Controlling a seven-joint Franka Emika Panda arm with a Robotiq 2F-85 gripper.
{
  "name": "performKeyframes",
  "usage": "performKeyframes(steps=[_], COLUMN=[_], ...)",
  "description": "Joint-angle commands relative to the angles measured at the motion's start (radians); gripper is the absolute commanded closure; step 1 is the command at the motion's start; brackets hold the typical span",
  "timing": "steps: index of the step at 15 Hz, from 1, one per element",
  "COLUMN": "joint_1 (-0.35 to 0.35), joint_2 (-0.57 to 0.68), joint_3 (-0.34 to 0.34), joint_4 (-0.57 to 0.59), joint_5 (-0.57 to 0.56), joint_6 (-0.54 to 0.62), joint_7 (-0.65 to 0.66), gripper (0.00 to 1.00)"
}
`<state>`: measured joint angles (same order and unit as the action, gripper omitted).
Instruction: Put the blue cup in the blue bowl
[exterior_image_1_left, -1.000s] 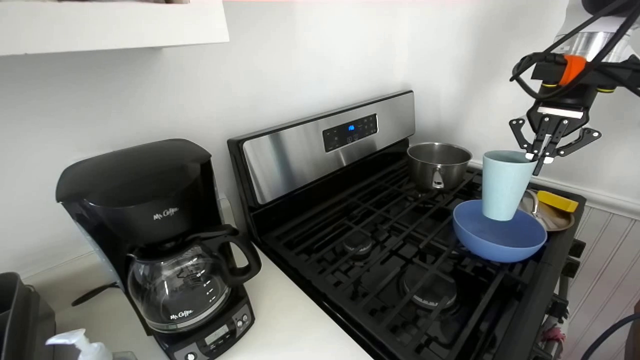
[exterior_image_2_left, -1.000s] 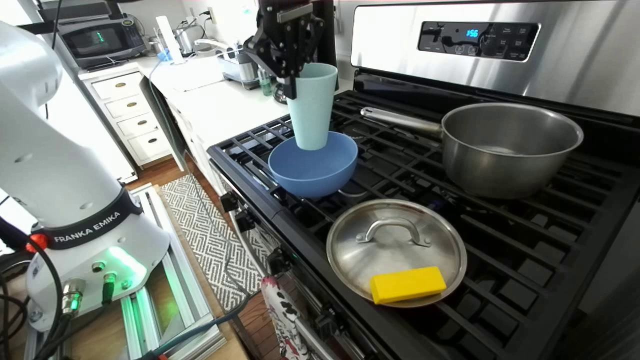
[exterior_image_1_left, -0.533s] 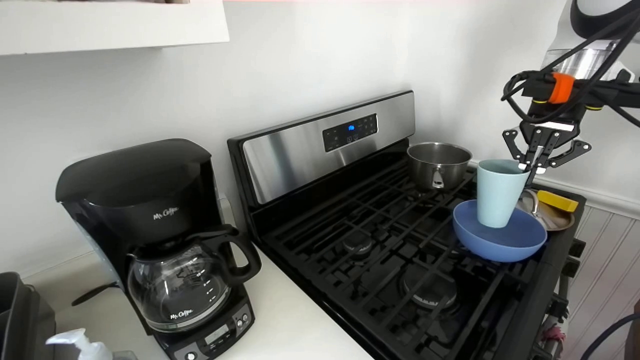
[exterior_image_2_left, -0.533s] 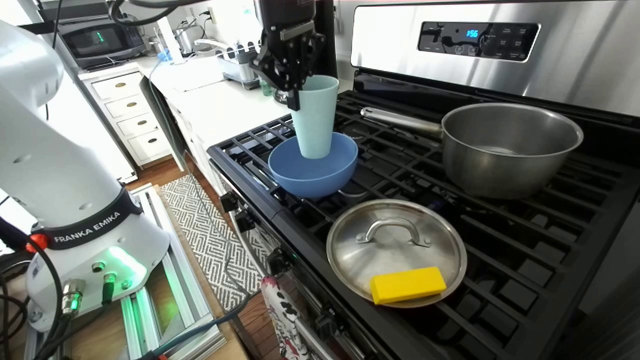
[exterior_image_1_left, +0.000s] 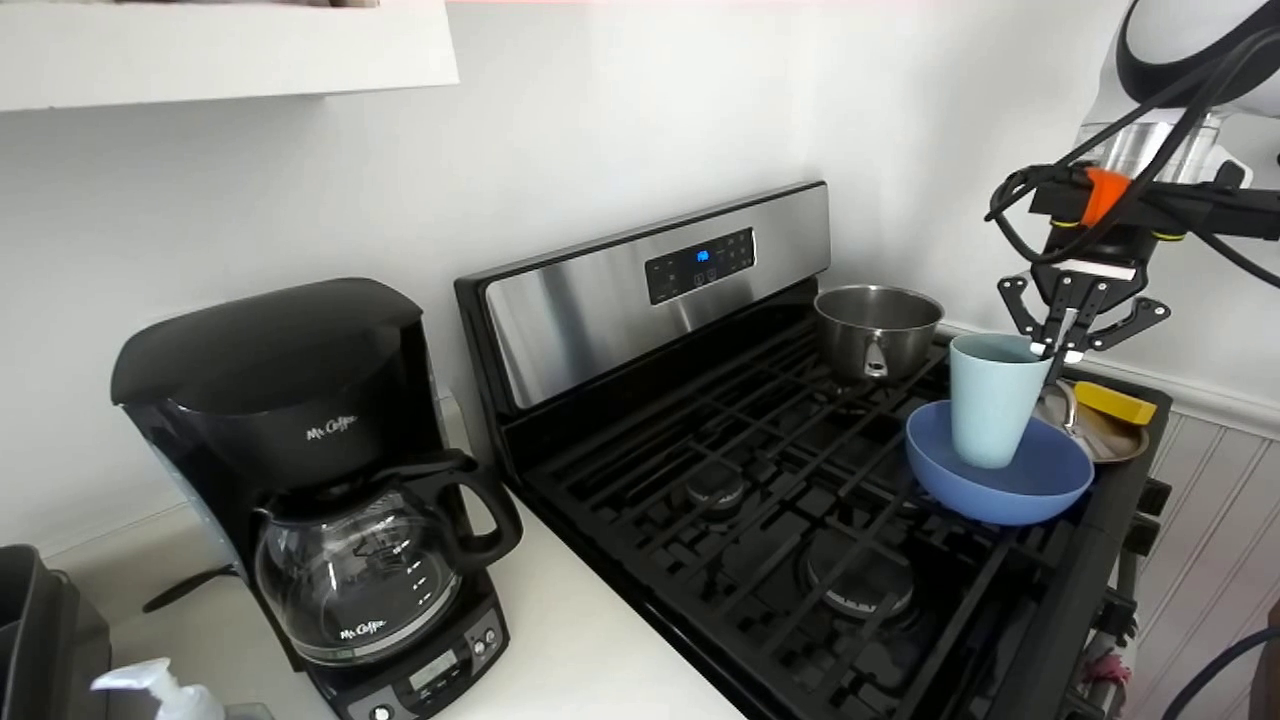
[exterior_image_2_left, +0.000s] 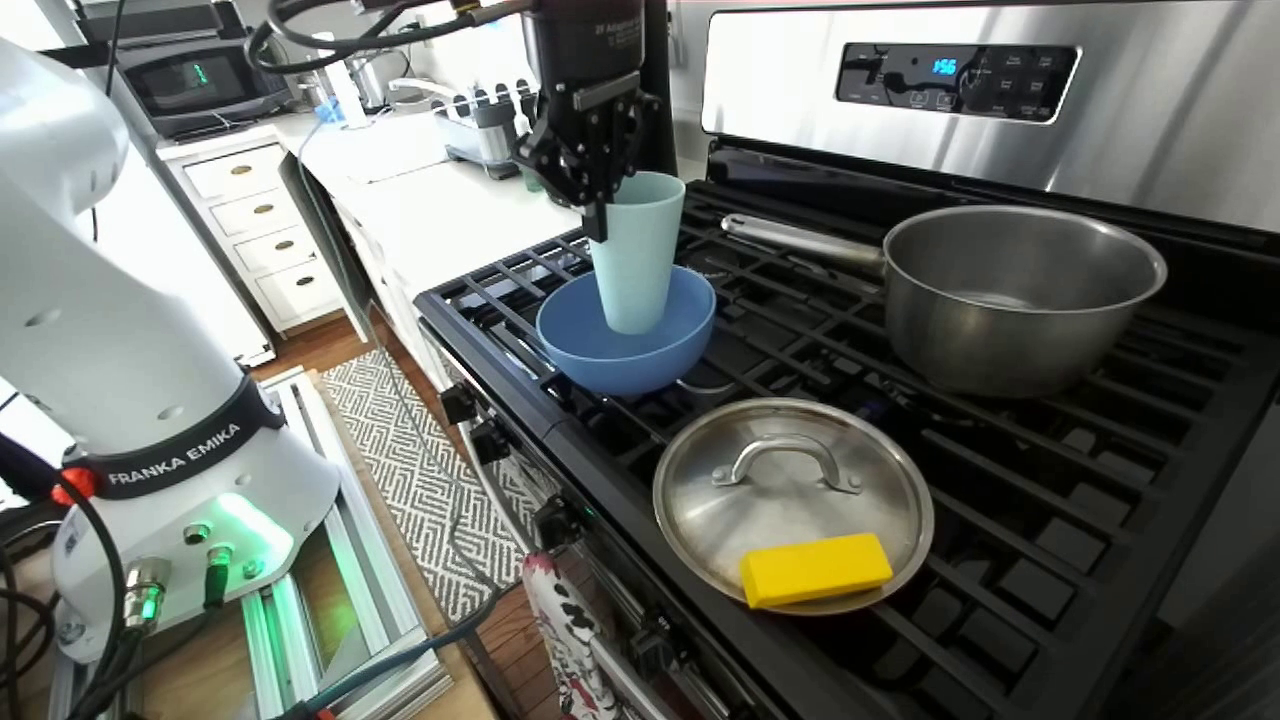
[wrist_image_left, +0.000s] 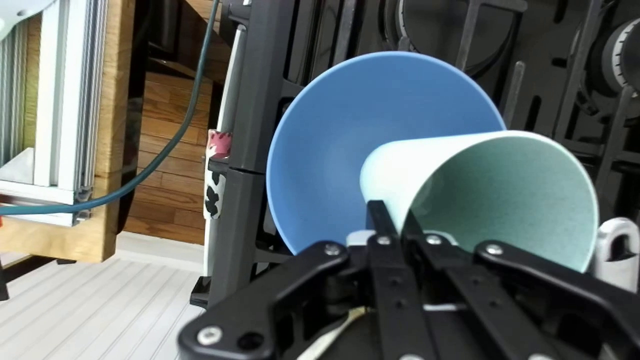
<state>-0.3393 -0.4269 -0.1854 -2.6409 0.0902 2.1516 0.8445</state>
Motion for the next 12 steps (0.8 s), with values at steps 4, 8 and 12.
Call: performKeyframes(steps=[4, 8, 12], joint_1=[-0.015, -0.01, -0.004], joint_2=[0.032, 0.058, 0.096], joint_3=[0.056, 0.057, 0.044], joint_4=[-0.047, -0.063, -0.053], joint_5=[-0.07, -0.072, -0.052], joint_6=[0.072, 0.151, 0.161], joint_7=[0.035, 0.034, 0.015], gripper=[0.99, 0.99, 0.99])
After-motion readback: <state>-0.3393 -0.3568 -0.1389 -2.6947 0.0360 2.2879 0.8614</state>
